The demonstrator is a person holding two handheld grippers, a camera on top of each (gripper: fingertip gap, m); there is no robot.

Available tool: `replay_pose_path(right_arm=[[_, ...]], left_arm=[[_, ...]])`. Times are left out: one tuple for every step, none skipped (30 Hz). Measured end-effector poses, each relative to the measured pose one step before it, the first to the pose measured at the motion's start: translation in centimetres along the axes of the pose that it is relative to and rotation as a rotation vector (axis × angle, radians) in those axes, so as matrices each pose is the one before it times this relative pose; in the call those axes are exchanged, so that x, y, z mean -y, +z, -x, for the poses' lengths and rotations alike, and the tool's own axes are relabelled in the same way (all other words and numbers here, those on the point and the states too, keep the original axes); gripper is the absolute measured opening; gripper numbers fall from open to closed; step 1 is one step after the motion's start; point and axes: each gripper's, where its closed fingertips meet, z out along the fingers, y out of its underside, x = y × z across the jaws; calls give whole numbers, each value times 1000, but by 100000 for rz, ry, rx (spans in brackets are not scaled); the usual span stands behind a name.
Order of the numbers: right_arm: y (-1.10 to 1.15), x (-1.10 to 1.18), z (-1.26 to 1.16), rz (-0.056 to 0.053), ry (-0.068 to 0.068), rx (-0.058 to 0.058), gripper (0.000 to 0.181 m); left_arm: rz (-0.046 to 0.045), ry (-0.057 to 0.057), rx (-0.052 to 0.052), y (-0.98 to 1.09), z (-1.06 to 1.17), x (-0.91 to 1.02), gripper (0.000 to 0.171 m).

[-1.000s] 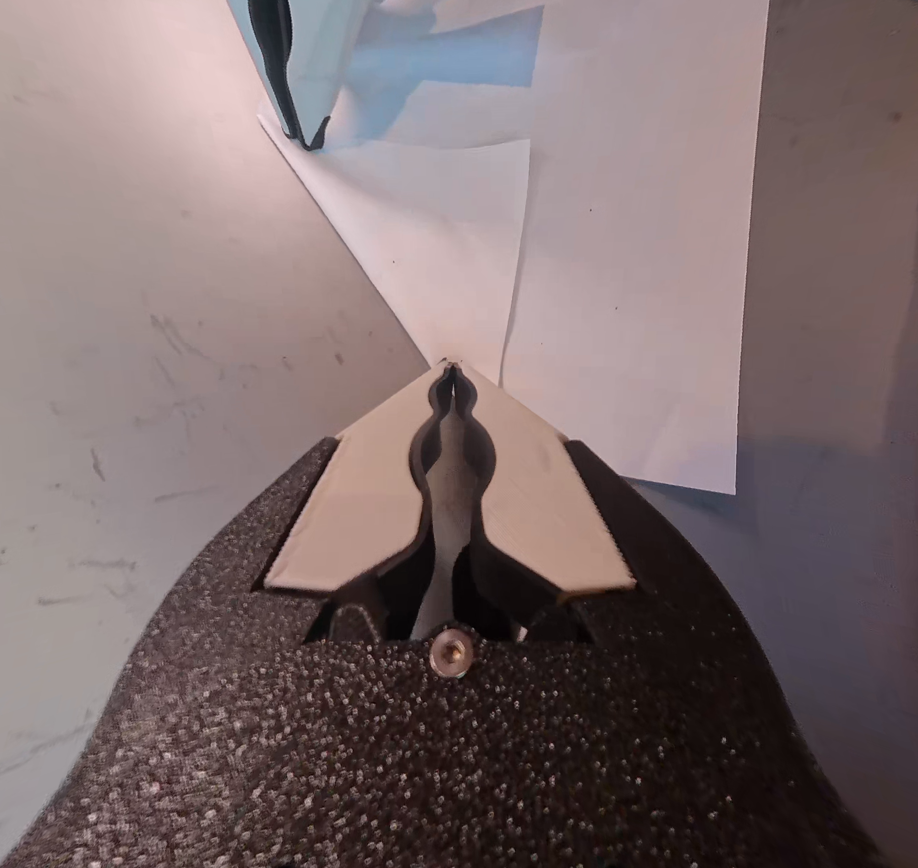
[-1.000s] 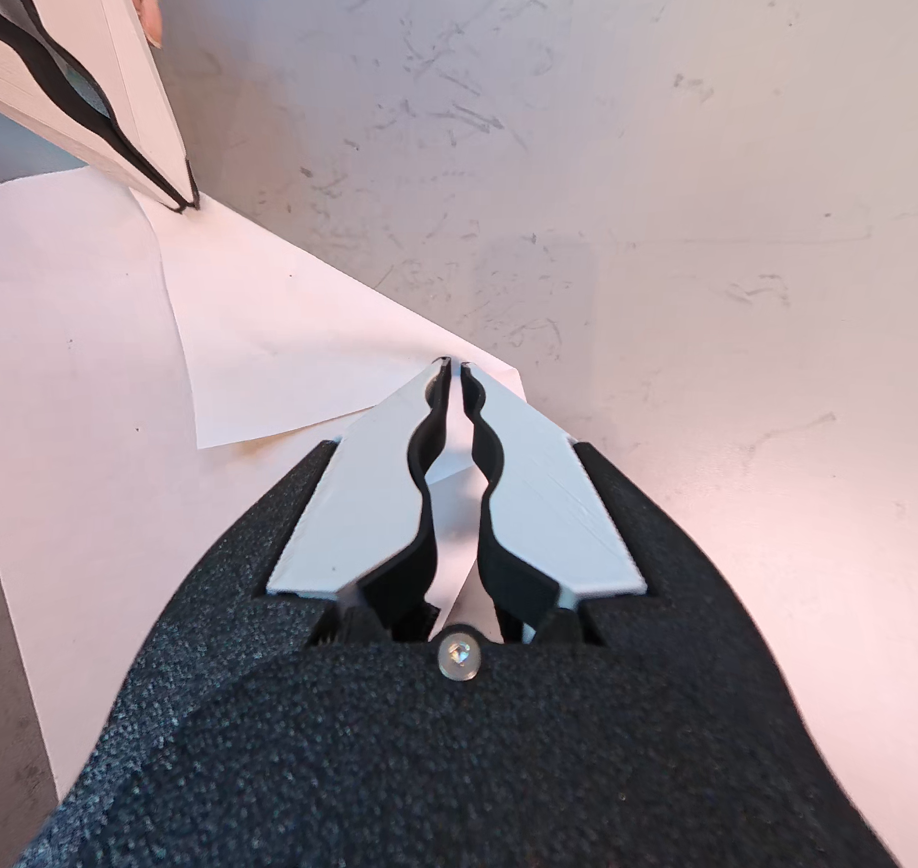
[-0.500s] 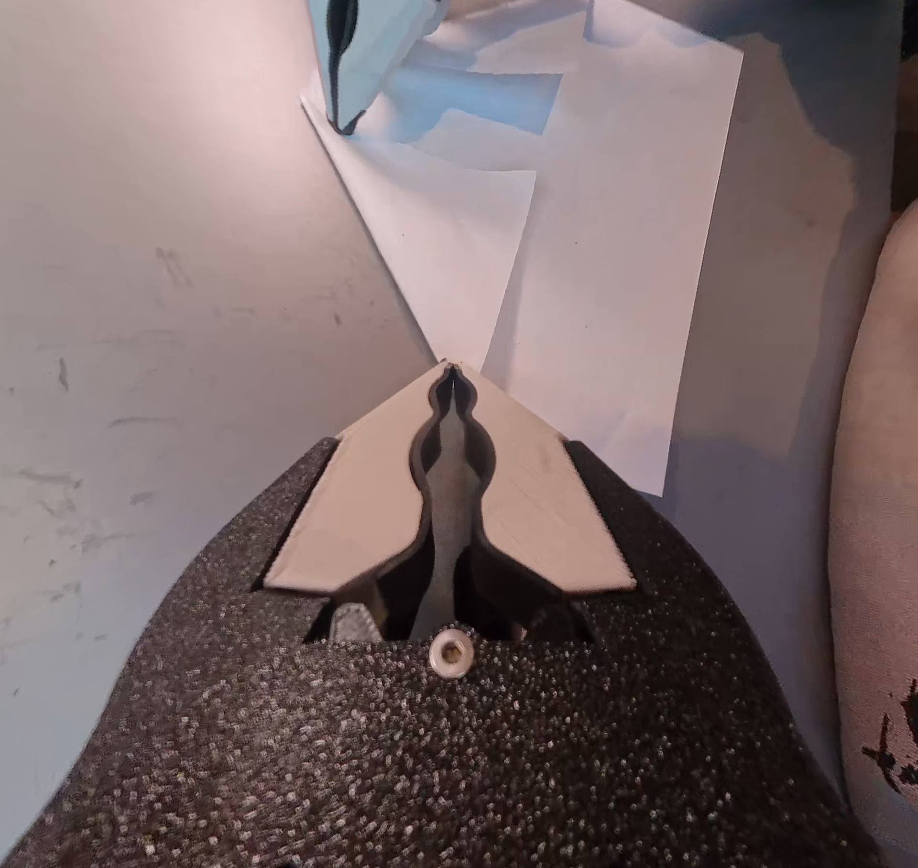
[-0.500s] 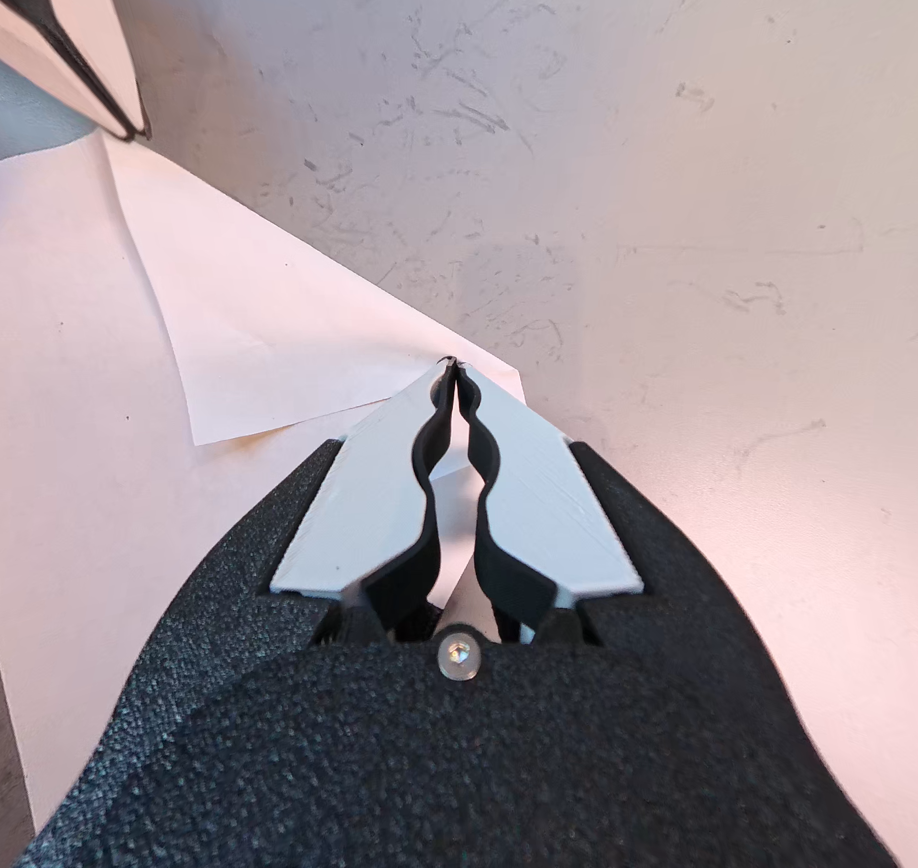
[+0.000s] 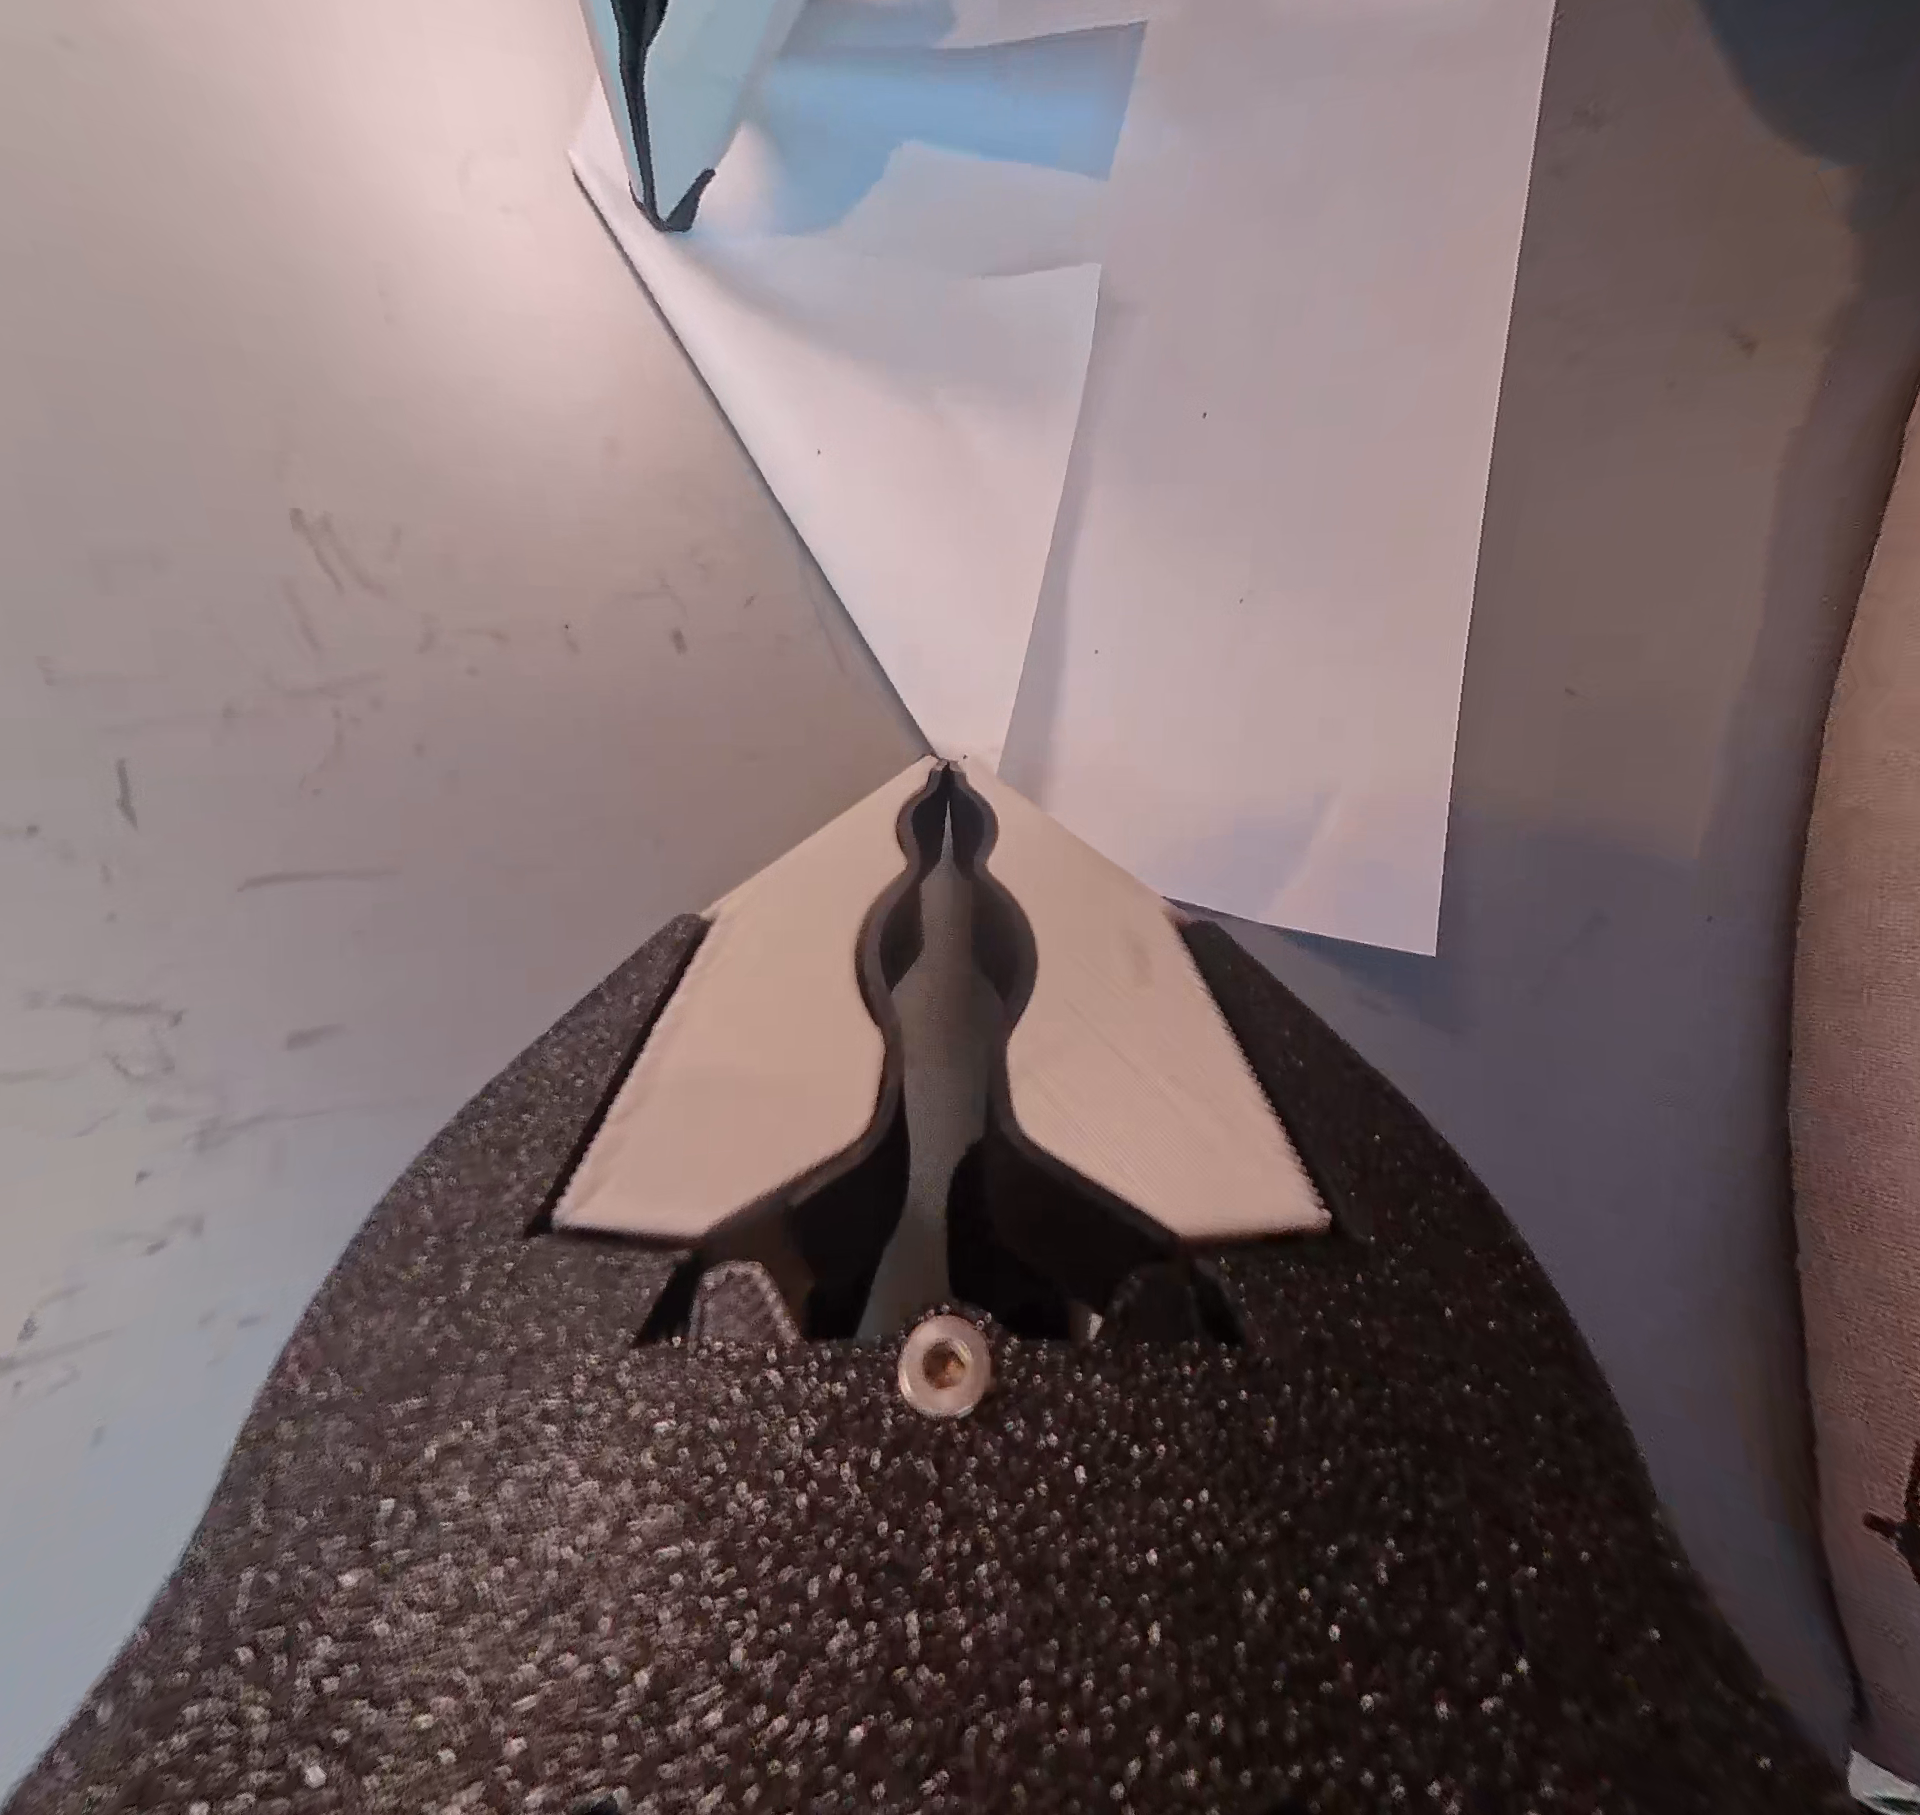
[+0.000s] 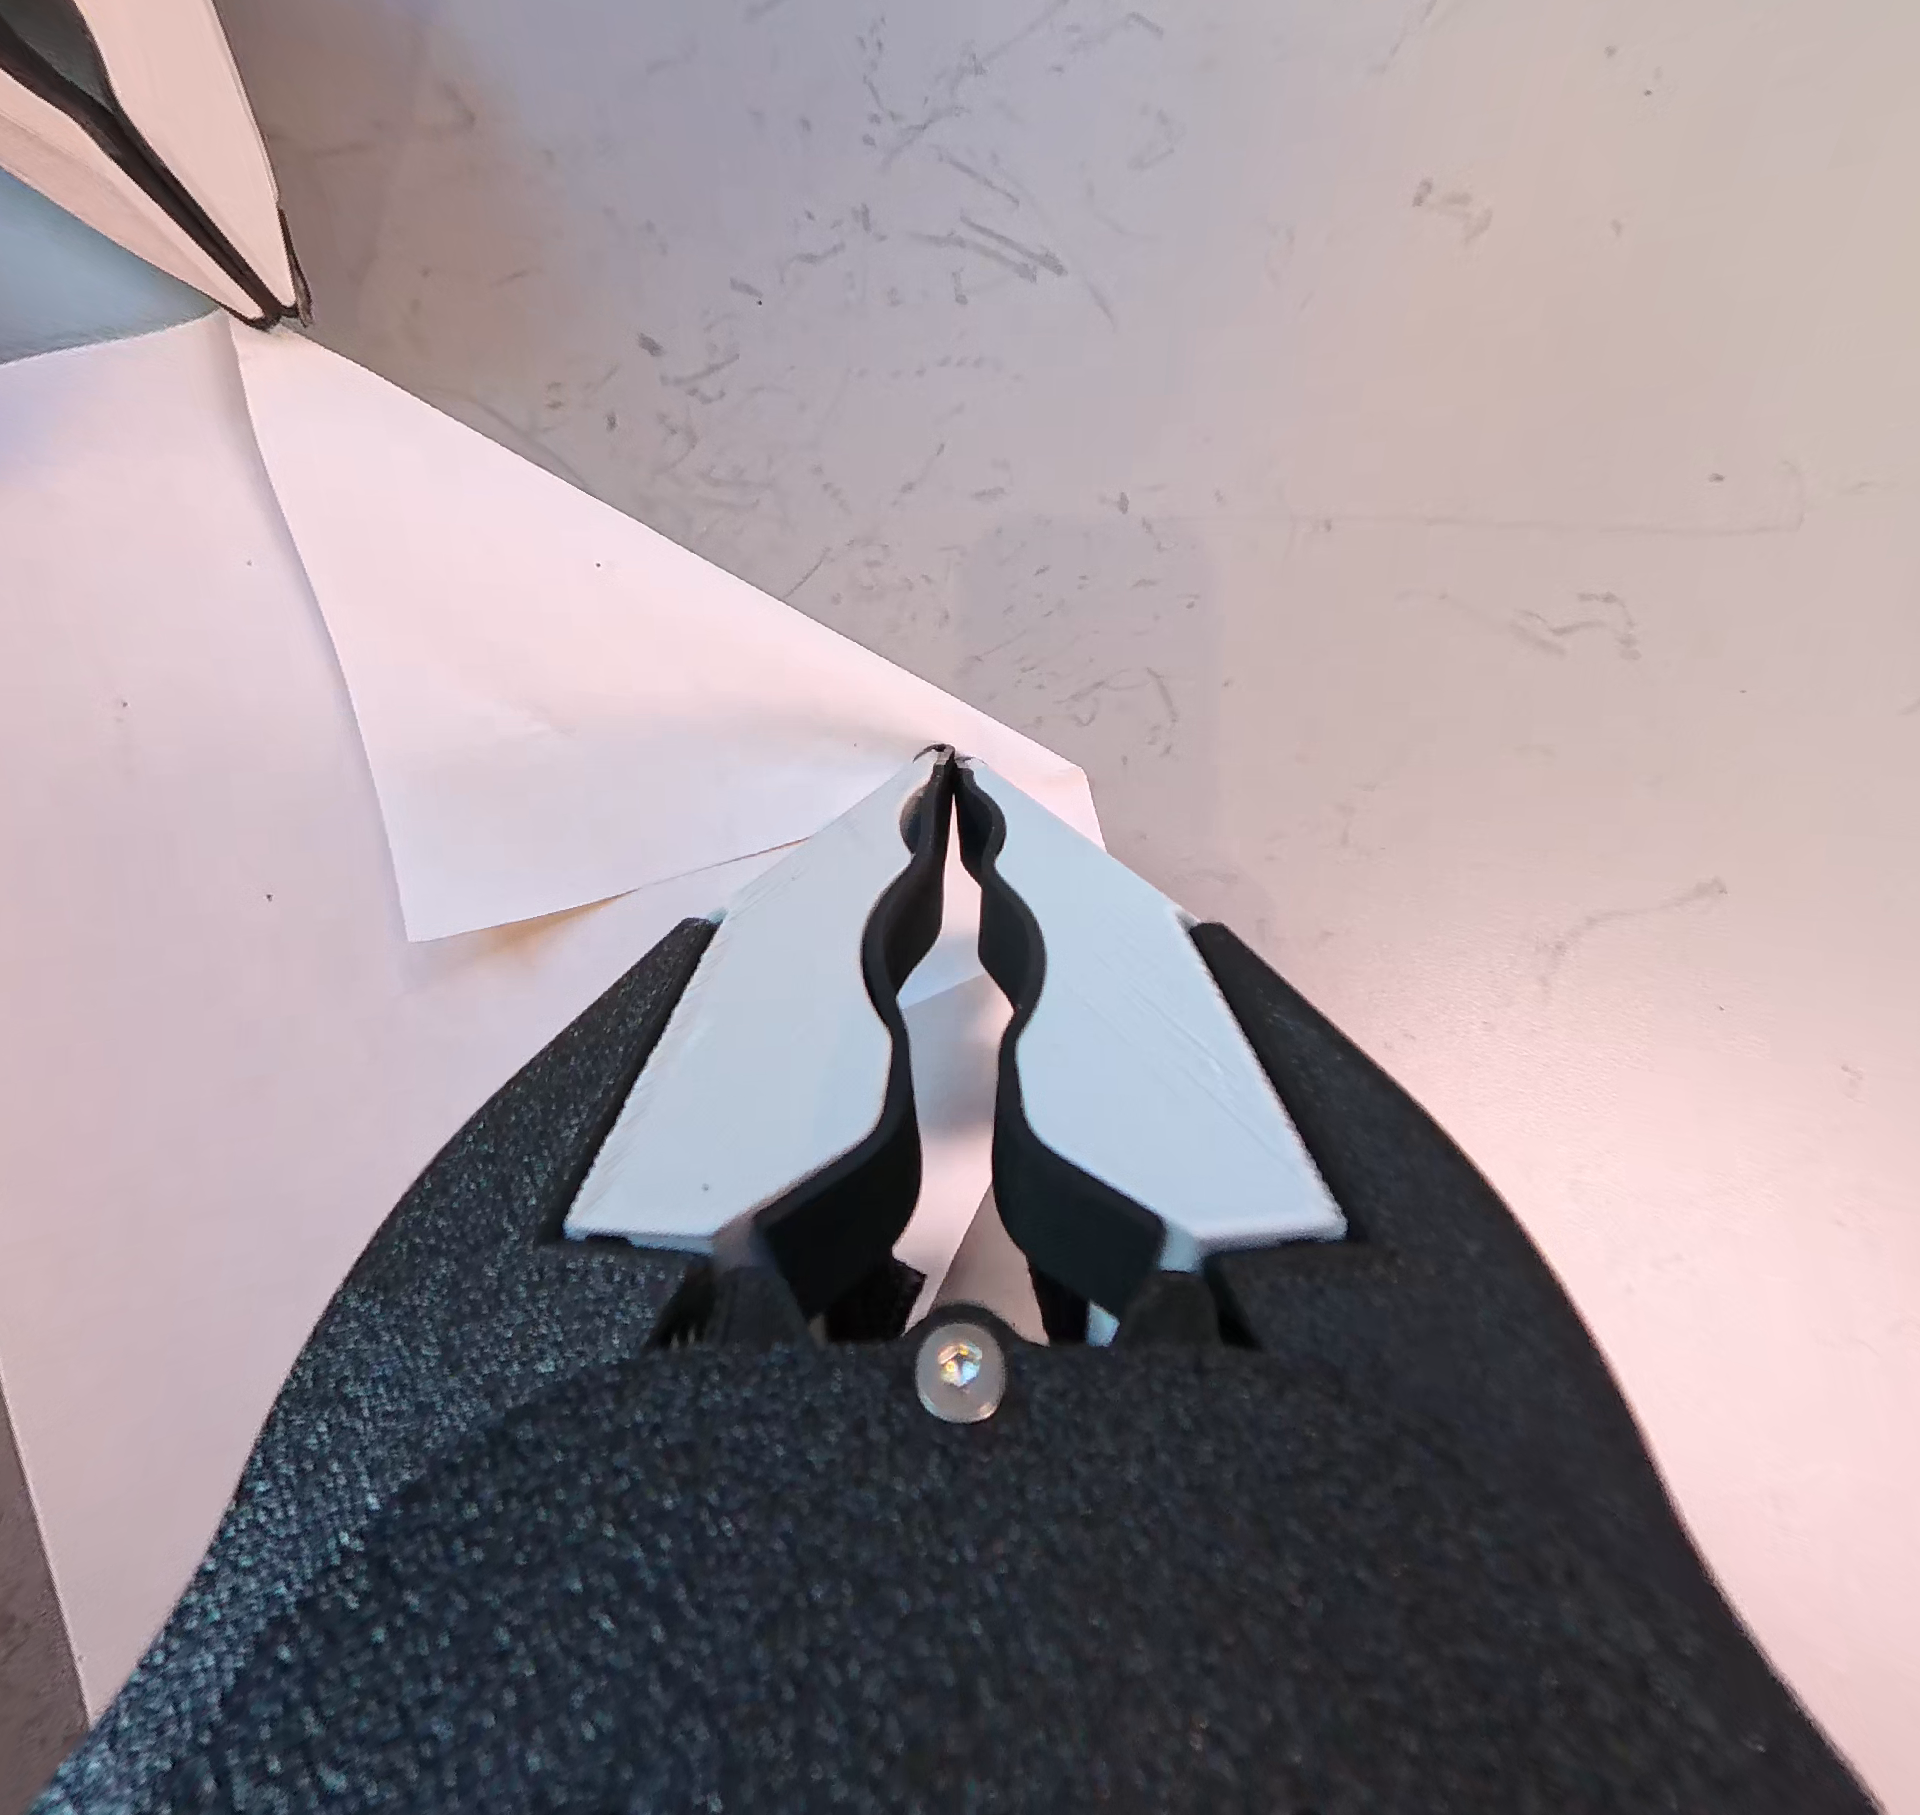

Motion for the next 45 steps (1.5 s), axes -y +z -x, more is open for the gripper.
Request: replay_pose_path(right_arm=[[4,3,-2,78,-139,-134,0],[4,5,-4,38,-33,-64,0],[0,1,5,10,-30,-21,0],[1,3,10,-5,15,-4,0],[-2,-4,-2,26,21,-23,0],[3,2,0,73,-95,-70,0],[2,1,1,94,-156,-105,0],[2,0,5,103,-95,-108,0],[3,3,-2,68,-59,-102,0],[9,-5,3,24,9,-124,0],[-3,-3,5,-7,46,-143,0],[-2,-1,10,0,31,-169,0],[-2,0,-3,-9,-138,-180,0],[1,2,3,16,-35,-99,0],[6,6,8,86,55,-7,0],[-5,6,4,111,19,56,0],[3,0,9,98,213,65,0],[-1,13,2,31,341,18,0],[-4,13,17,-86,411,60,0],[-13,2,21,-179,663,204,0],[4,12,14,-272,901,259,0],[-5,18,14,-269,814,303,0],[-37,24,28,-212,611,358,0],[-79,55,0,-296,458,288,0],[-150,122,1,-536,642,312,0],[-266,196,-13,-797,479,208,0],[-419,328,-53,-1178,103,-124,2],[-565,530,-37,-2041,-22,-196,3],[-656,801,94,-2765,-218,79,3],[-638,1004,302,-3027,-913,524,3],[-550,1167,426,-2744,-1791,394,4],[-469,1254,454,-2217,-2734,-197,4],[-354,1322,533,-2093,-3364,111,3],[-182,1304,570,-1740,-2919,690,3],[102,1089,721,-678,-2185,2124,0],[514,678,1076,1053,-1546,4653,0],[933,117,1381,3284,-932,6961,0],[1325,-332,1254,4684,-683,6817,0],[1533,-527,886,4906,-710,5185,0],[1489,-637,812,5137,-1053,5056,0],[1278,-506,587,4617,-842,3774,0],[1016,-244,464,3494,-970,2629,0],[788,-119,412,3025,-1123,1959,0],[574,-38,187,2555,-1155,528,0],[393,-60,51,2305,-959,-77,0]], left_arm=[[1012,1664,587,27,-65,-89,0],[1203,2000,355,84,-146,-125,0],[692,2143,460,92,-173,-47,0],[651,1929,484,89,-163,-21,0],[834,1801,594,82,-126,-30,0],[985,2085,863,92,-101,-13,0],[929,2461,993,88,-119,5,0],[1326,2762,1175,145,-124,-32,0],[1487,3252,1492,137,-106,-28,0],[1028,3605,1564,36,-109,72,0],[1461,3442,1972,20,-39,18,0],[1368,3566,2016,11,-18,-2,0],[1189,3444,1850,10,-9,-9,0],[1016,2636,1288,3,-5,-14,0],[781,1289,449,2,-7,-10,0],[492,266,-306,15,-6,-2,0],[358,-511,-796,1,-7,-9,0],[607,-1420,-997,2,-4,-2,0],[1181,-2477,-1063,9,-7,-19,0],[1752,-2978,-1210,3,-16,-6,0],[1962,-2290,-1267,5,-1,-10,0],[1942,-1634,-1369,9,2,-9,0],[1658,-1580,-1727,5,-4,-3,0],[1265,-1794,-2083,3,-2,1,0],[983,-1667,-2046,7,-6,-2,0],[789,-868,-1586,0,-4,8,0],[706,-377,-979,3,3,0,0],[717,-122,-414,2,0,-2,0],[729,-92,-98,7,10,-8,0],[580,206,40,-2,-1,7,0],[321,41,-52,10,3,2,0],[14,-392,-220,-1,8,11,0],[-300,-429,-202,-3,0,4,0],[-527,-451,-56,10,0,9,0],[-617,-494,106,-5,3,3,0],[-705,-327,215,3,14,1,0],[-848,-305,229,6,2,11,0],[-1074,-469,239,5,9,9,0],[-1410,-361,371,-3,7,4,0],[-1731,-442,478,2,5,3,0],[-1860,-838,539,3,8,14,0],[-1733,-968,652,2,10,1,0],[-1497,-661,783,3,1,12,0],[-1308,-442,767,2,18,10,0],[-1188,-344,587,-2,2,6,0]])
